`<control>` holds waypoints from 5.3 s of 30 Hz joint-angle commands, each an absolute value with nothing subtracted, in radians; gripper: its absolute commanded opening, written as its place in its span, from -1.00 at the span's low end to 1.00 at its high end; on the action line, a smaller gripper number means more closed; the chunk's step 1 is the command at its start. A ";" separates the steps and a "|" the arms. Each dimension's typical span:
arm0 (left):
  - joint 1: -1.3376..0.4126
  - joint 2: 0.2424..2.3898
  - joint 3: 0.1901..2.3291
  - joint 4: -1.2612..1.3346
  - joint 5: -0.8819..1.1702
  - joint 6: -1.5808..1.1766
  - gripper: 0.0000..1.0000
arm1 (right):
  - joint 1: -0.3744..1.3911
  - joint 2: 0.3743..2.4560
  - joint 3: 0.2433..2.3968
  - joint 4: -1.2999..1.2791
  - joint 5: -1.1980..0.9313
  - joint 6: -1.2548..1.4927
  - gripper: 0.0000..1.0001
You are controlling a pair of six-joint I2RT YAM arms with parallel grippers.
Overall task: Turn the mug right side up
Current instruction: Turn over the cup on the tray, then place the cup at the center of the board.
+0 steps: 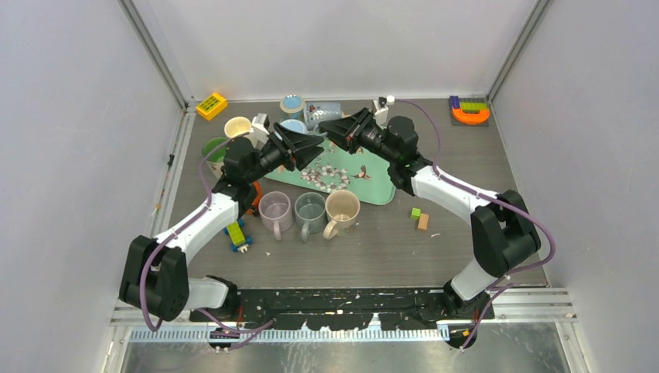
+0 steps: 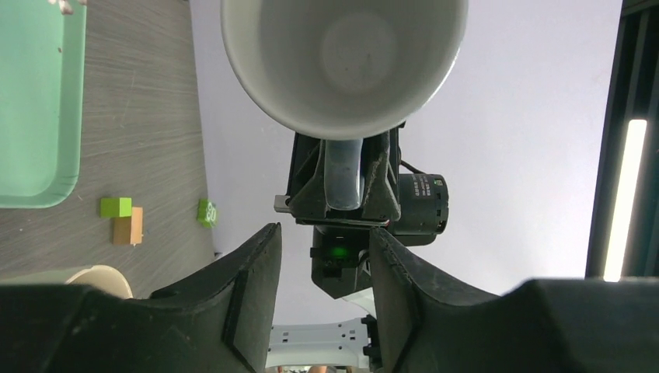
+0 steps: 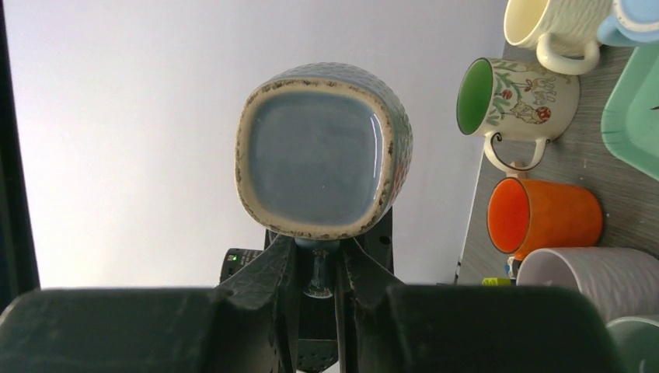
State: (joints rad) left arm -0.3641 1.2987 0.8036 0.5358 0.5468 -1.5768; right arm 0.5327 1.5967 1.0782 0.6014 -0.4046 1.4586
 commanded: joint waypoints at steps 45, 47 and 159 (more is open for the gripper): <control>-0.331 1.315 0.882 0.580 0.587 -1.555 -0.81 | 0.576 1.479 1.018 0.675 -0.477 1.432 -0.99; -0.331 1.305 0.894 0.545 0.589 -1.530 -0.99 | 0.577 1.476 1.019 0.664 -0.477 1.426 -0.99; -1.318 1.664 1.151 -0.484 -0.371 -0.468 -0.75 | 0.576 0.862 1.232 -0.402 0.412 0.669 1.00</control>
State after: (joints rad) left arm -1.3136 1.6657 1.1381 -0.5404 -0.3447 -0.4442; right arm 0.5732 0.8520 1.2190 -0.4210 0.4175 0.6575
